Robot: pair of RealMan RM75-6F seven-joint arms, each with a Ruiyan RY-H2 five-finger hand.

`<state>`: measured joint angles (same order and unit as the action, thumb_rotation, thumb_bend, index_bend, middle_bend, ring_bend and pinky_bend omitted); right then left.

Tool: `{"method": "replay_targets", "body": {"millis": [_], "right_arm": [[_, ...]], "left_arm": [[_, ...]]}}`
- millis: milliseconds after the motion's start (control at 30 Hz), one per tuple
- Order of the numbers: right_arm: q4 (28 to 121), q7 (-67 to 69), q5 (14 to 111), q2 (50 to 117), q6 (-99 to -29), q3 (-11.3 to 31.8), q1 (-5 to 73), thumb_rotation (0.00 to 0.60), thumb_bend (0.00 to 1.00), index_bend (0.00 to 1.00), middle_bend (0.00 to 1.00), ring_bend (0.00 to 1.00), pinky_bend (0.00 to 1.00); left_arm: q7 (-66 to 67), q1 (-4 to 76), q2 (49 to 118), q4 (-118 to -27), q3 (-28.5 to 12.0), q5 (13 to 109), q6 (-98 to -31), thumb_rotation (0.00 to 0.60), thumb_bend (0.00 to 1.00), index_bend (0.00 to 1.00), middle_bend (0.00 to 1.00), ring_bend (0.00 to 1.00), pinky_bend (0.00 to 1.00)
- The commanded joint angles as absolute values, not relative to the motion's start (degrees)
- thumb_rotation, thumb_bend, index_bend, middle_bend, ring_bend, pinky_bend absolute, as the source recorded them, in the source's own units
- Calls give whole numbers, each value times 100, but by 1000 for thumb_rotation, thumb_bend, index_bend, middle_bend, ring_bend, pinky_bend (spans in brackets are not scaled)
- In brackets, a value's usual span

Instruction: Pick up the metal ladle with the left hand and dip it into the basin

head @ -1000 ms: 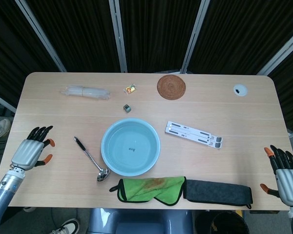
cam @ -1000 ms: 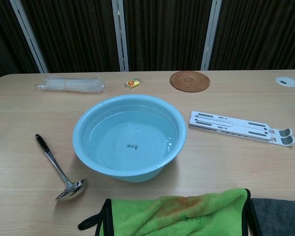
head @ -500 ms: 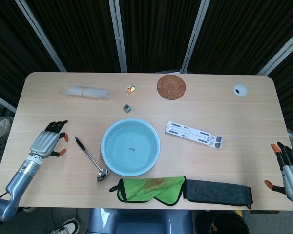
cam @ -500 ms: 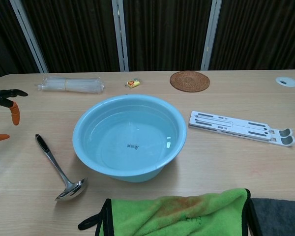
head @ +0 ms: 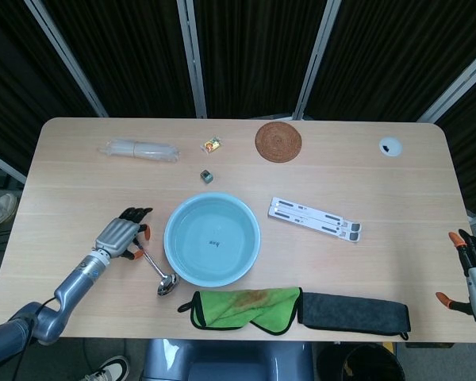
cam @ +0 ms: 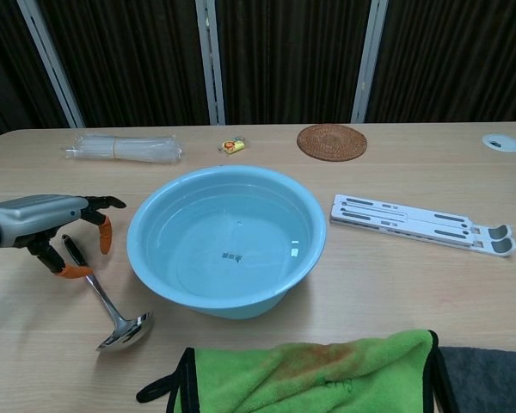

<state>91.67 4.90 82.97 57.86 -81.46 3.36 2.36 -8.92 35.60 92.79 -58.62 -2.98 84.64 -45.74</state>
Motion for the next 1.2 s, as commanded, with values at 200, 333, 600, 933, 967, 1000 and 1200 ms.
{"method": "replay_targets", "body": {"millis": [200,333,600,933,967,1000,1200], "right_arm": [[9123,679,8290,5721,-8291,360,164,600,0,0,0,0,0],[9107,691,8275,5722,-8314,370,153,600,0,0,0,0,0],[9127,630,8293,5744,-8336,366,151,600,0,0,0,0,0],[9135,559,8266,5774,-8319,383,171,600,0,0,0,0,0],[9137,553,8262,5774,-8316,383,172,600,0,0,0,0,0],[9135,552,8261,5772,-8315,382,172,600,0,0,0,0,0],[9131,555,8276,5768,-8312,372,172,600,0,0,0,0,0]], "left_arm": [[-748,3651,9153,-6255,-152,8537,-4629,600,286,448,0,0,0],[-561,3613,8980,-6526,-110,8461,-4669,600,287,451,0,0,0],[-372,3542,8831,-6670,-70,8337,-4741,600,287,455,0,0,0],[-66,3471,9015,-6231,-18,8148,-4748,600,289,469,0,0,0],[-66,3476,9053,-6180,-8,8147,-4733,600,289,469,0,0,0],[-71,3481,9084,-6140,-3,8149,-4726,600,289,469,0,0,0],[-192,3519,9215,-5955,7,8195,-4725,600,292,467,0,0,0]]}}
